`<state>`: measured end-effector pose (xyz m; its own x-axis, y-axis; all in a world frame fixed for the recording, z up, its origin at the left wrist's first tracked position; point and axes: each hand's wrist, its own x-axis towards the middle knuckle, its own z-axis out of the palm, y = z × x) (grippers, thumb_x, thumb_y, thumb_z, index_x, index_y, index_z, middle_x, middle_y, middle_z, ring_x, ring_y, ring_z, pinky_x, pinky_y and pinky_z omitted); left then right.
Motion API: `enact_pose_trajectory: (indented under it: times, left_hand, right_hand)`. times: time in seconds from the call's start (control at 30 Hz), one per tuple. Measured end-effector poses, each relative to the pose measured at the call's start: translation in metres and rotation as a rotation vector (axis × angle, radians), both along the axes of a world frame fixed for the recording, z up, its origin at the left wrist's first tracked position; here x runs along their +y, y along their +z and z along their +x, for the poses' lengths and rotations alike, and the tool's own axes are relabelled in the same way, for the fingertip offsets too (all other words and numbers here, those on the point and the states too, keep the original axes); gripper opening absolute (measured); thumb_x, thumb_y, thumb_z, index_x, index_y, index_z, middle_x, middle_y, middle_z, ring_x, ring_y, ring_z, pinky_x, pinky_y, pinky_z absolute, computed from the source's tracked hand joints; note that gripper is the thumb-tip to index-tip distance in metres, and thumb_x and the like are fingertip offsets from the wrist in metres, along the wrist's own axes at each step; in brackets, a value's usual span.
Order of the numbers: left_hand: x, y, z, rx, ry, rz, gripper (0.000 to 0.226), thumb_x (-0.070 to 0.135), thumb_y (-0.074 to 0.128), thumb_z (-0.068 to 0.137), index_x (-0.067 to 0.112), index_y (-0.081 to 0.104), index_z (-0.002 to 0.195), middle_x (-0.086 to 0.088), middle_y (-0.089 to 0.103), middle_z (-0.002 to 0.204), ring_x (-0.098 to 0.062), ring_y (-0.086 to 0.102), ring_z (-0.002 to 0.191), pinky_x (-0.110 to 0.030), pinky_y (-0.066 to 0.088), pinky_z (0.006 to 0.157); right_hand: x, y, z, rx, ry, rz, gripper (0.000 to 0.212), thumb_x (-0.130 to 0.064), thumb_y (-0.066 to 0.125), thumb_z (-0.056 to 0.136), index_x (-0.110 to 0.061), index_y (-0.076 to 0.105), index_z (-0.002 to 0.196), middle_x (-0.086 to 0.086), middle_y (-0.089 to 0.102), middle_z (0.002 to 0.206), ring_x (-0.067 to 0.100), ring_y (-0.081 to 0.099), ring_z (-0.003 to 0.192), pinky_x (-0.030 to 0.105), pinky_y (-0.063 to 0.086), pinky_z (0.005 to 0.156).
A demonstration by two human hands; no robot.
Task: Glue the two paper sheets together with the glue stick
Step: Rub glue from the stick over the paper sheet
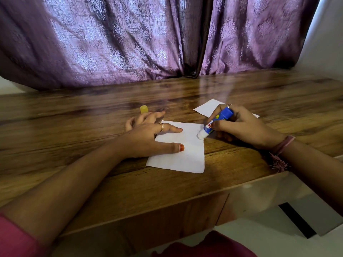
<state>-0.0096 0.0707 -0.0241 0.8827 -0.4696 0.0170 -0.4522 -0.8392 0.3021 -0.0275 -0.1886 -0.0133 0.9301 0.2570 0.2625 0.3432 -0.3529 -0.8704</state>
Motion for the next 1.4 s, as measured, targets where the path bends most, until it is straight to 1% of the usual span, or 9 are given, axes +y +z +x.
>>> enact_pose_trajectory:
  times: [0.3,0.43,0.57,0.7,0.87,1.0,1.13,1.3,1.4]
  left_hand:
    - [-0.0002,-0.0013,0.0026,-0.001,-0.002,0.004,0.063,0.092,0.036,0.054,0.074,0.036,0.115,0.017,0.003,0.157,-0.013,-0.009,0.142,-0.051,-0.009,0.107]
    - [-0.0005,-0.0011,0.0027,0.0,0.0,0.006,0.064,0.093,0.035,0.053,0.074,0.035,0.115,0.016,0.002,0.157,-0.015,-0.01,0.142,-0.052,-0.01,0.107]
    - [-0.001,-0.0007,0.0022,0.006,0.002,0.008,0.064,0.092,0.036,0.054,0.074,0.036,0.115,0.016,0.002,0.157,-0.014,-0.009,0.142,-0.052,-0.009,0.107]
    - [-0.0007,-0.0012,0.0022,0.002,-0.002,0.001,0.065,0.091,0.037,0.055,0.071,0.038,0.117,0.015,0.003,0.157,-0.012,-0.008,0.142,-0.051,-0.01,0.107]
    - [0.0,-0.0021,0.0033,-0.007,-0.007,-0.008,0.064,0.09,0.037,0.056,0.071,0.039,0.117,0.013,0.005,0.158,-0.012,-0.007,0.143,-0.05,-0.013,0.107]
    - [-0.0002,-0.0019,0.003,-0.002,-0.013,0.002,0.064,0.089,0.038,0.058,0.069,0.04,0.118,0.013,0.004,0.158,-0.013,-0.007,0.143,-0.051,-0.013,0.108]
    - [-0.0005,-0.001,0.0034,-0.004,-0.013,0.009,0.065,0.088,0.037,0.058,0.067,0.041,0.12,0.013,0.002,0.158,-0.013,-0.007,0.143,-0.051,-0.014,0.108]
    - [-0.0012,-0.0008,0.0033,-0.002,-0.014,0.016,0.066,0.088,0.036,0.059,0.066,0.041,0.121,0.012,0.001,0.159,-0.013,-0.007,0.144,-0.051,-0.016,0.108]
    - [-0.0014,-0.0004,0.0041,-0.005,-0.018,0.019,0.066,0.087,0.036,0.059,0.065,0.041,0.121,0.011,0.001,0.159,-0.013,-0.007,0.144,-0.052,-0.016,0.109]
  right_hand:
    - [-0.0014,-0.0003,-0.0006,-0.006,0.022,-0.003,0.005,0.0,0.058,0.086,0.004,0.062,0.085,0.007,0.054,0.054,0.011,0.044,0.041,0.019,0.035,0.038]
    - [-0.0007,-0.0018,0.0025,-0.01,-0.048,0.022,0.008,-0.004,0.061,0.086,-0.004,0.064,0.079,0.009,0.053,0.055,0.01,0.043,0.04,0.019,0.033,0.037]
    - [-0.0018,-0.0011,-0.0003,-0.005,0.047,-0.012,0.006,0.0,0.058,0.087,0.005,0.062,0.088,0.005,0.057,0.055,0.011,0.045,0.042,0.02,0.036,0.039]
    - [-0.0015,-0.0008,0.0004,-0.024,-0.013,0.001,0.006,-0.003,0.06,0.086,0.002,0.063,0.085,0.01,0.054,0.058,0.014,0.045,0.044,0.023,0.035,0.041]
    - [-0.0002,-0.0009,-0.0039,-0.013,0.123,0.002,0.008,-0.005,0.062,0.081,0.002,0.062,0.084,0.011,0.055,0.056,0.013,0.043,0.041,0.021,0.035,0.04]
    - [-0.0012,-0.0015,-0.0014,-0.03,0.06,0.016,0.004,0.002,0.059,0.085,0.001,0.062,0.084,0.015,0.055,0.06,0.013,0.044,0.042,0.022,0.036,0.042]
    - [-0.0008,-0.001,-0.0053,-0.031,0.157,-0.002,0.003,-0.007,0.062,0.08,-0.005,0.064,0.081,0.013,0.056,0.058,0.011,0.045,0.042,0.02,0.037,0.041]
    - [-0.0009,-0.001,-0.0041,-0.045,0.122,0.015,0.008,0.002,0.06,0.085,-0.004,0.064,0.082,0.019,0.055,0.061,0.012,0.043,0.042,0.02,0.036,0.04]
    - [-0.0003,0.0006,-0.0074,-0.041,0.166,-0.016,0.003,-0.008,0.063,0.079,-0.006,0.065,0.081,0.025,0.054,0.06,0.012,0.045,0.042,0.02,0.037,0.04]
